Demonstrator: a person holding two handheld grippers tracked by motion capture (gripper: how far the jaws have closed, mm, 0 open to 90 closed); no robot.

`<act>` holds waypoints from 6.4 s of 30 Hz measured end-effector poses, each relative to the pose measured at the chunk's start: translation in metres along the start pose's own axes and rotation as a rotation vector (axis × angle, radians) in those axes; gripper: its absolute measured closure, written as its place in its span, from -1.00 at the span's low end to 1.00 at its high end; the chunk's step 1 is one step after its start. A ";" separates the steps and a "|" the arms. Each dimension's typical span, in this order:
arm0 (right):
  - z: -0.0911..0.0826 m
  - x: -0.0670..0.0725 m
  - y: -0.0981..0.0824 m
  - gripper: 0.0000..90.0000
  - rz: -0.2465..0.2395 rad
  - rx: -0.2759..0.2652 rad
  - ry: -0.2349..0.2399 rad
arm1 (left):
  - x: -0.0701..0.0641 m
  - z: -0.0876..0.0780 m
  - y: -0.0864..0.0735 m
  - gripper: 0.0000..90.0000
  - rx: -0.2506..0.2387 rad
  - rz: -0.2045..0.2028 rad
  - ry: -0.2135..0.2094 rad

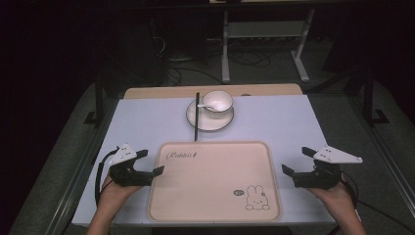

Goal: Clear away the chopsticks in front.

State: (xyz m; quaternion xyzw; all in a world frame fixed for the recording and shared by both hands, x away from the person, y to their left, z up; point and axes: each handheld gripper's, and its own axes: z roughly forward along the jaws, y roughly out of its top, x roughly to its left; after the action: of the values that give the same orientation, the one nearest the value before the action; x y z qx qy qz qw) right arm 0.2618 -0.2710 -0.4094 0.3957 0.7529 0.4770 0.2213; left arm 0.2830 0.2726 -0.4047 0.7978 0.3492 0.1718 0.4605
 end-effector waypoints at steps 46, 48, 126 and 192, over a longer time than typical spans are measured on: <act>0.003 0.002 0.002 -0.94 -0.003 -0.003 -0.004 | 0.002 0.076 0.065 -0.73 0.057 0.086 -0.046; 0.004 0.002 0.002 -0.94 -0.005 -0.002 -0.003 | 0.003 0.081 0.068 -0.73 0.065 0.080 -0.051; -0.003 -0.002 -0.004 -0.90 0.016 0.004 0.023 | 0.054 0.230 0.126 0.58 0.316 -0.039 0.177; -0.002 -0.001 -0.006 -0.89 0.008 0.018 0.027 | 0.083 0.182 0.093 0.88 0.319 -0.154 0.024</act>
State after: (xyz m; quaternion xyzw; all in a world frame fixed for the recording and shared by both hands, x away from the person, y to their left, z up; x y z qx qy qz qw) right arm 0.2584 -0.2739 -0.4139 0.3942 0.7585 0.4765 0.2056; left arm 0.4864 0.1892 -0.4232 0.8295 0.4375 0.0880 0.3358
